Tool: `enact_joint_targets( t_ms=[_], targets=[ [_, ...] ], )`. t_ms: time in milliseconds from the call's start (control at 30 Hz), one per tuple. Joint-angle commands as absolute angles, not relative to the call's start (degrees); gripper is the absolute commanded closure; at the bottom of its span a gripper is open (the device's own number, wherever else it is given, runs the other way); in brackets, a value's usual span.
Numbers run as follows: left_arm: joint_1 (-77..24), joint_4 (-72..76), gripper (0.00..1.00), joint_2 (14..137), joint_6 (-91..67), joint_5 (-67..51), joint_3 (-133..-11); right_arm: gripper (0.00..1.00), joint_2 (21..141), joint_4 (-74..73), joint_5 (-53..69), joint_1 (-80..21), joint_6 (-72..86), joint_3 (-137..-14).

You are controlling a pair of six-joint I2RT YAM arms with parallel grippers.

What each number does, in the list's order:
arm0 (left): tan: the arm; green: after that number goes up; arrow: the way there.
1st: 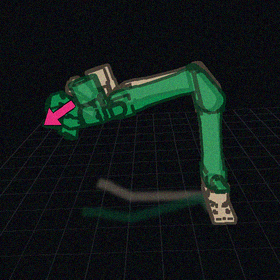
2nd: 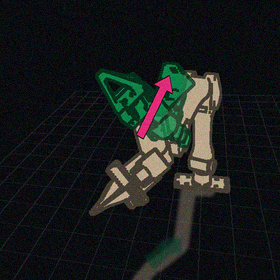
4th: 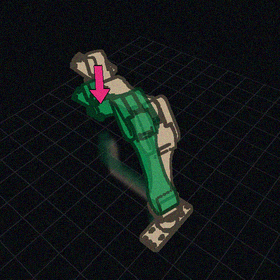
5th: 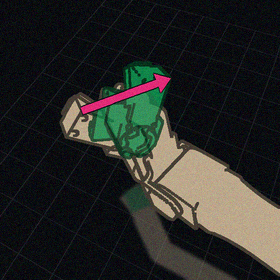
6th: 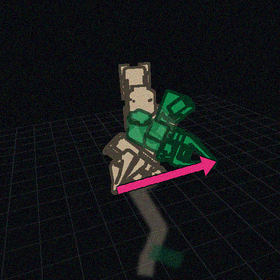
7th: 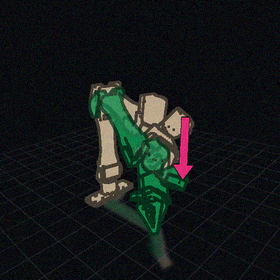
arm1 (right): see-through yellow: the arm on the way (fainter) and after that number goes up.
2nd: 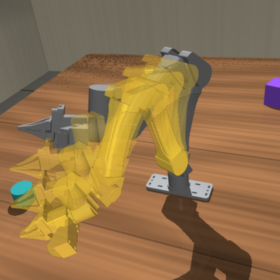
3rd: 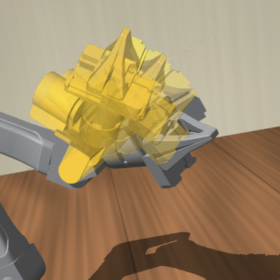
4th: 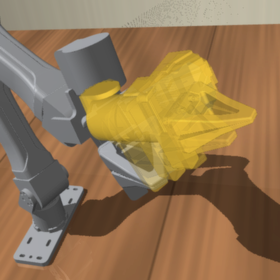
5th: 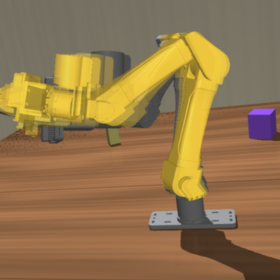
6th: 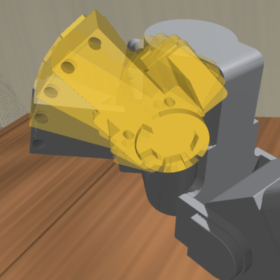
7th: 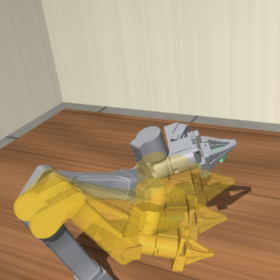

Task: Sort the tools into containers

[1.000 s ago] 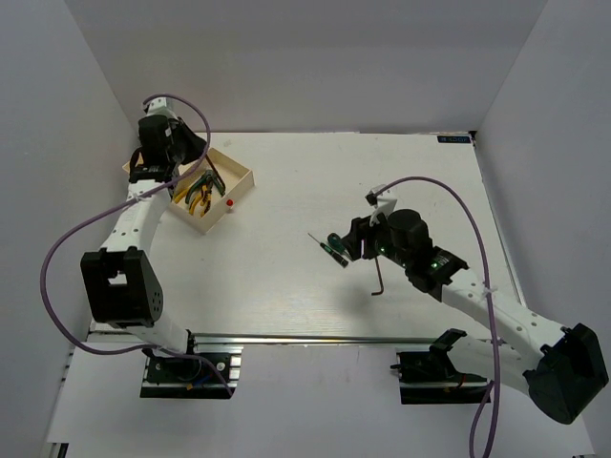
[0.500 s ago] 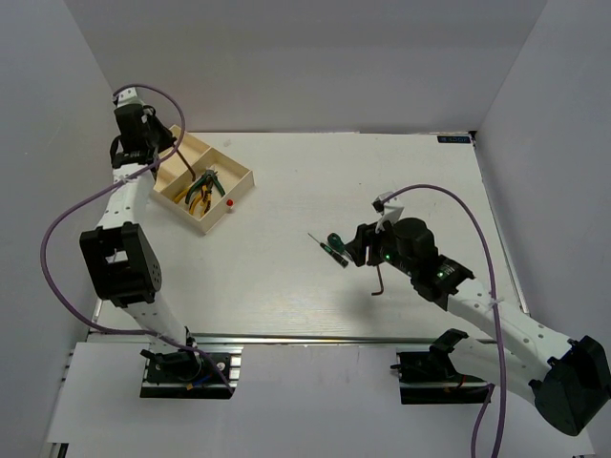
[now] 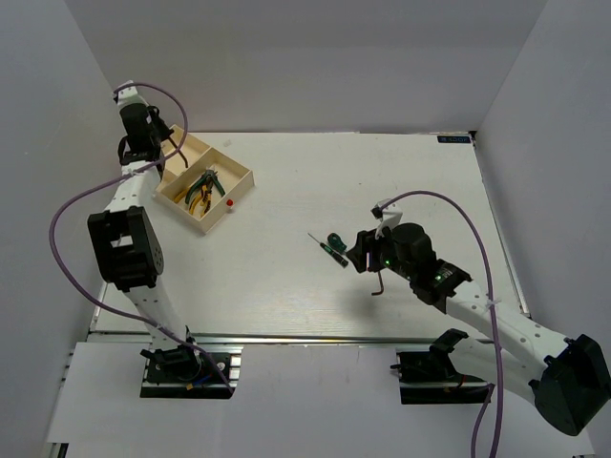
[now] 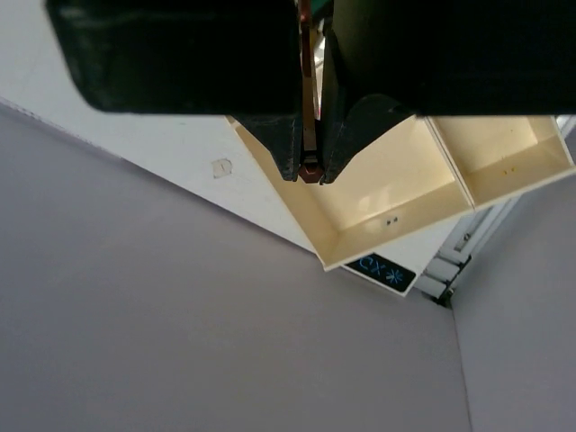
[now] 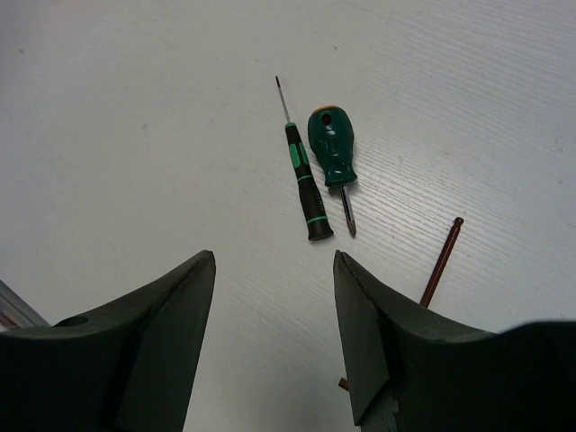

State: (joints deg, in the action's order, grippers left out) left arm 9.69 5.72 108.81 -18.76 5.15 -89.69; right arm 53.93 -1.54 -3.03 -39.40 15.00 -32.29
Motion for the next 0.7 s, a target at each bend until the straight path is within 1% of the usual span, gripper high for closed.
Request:
enact_joint_targets(
  t_ms=[0, 133, 300, 367, 433, 667],
  targets=[
    [9.84, 13.53, 1.00, 109.67, -14.25, 6.07, -94.64, 0.39, 53.87, 0.70, -3.43, -39.37, 15.29, -31.99],
    [9.84, 12.22, 1.00, 114.43, -8.98, 5.89, -99.84, 0.39, 55.45, 0.09, -3.43, -39.46, 16.00, -32.60],
    [9.15, 13.62, 1.00, 118.12, -4.05, 9.48, -100.81, 0.39, 56.60, -1.65, -3.34, -39.38, 16.43, -32.96],
    [9.14, 12.31, 1.00, 121.02, -0.36, 10.72, -103.17, 0.38, 57.30, -2.02, -3.51, -39.55, 16.26, -32.87],
    [8.61, 10.03, 1.00, 123.82, -0.26, 11.78, -105.72, 0.39, 57.92, -2.46, -3.78, -39.46, 16.43, -32.70],
    [8.61, 10.02, 1.00, 129.36, 2.20, 13.36, -107.22, 0.38, 58.45, -2.90, -3.25, -39.29, 15.73, -32.70]
  ],
)
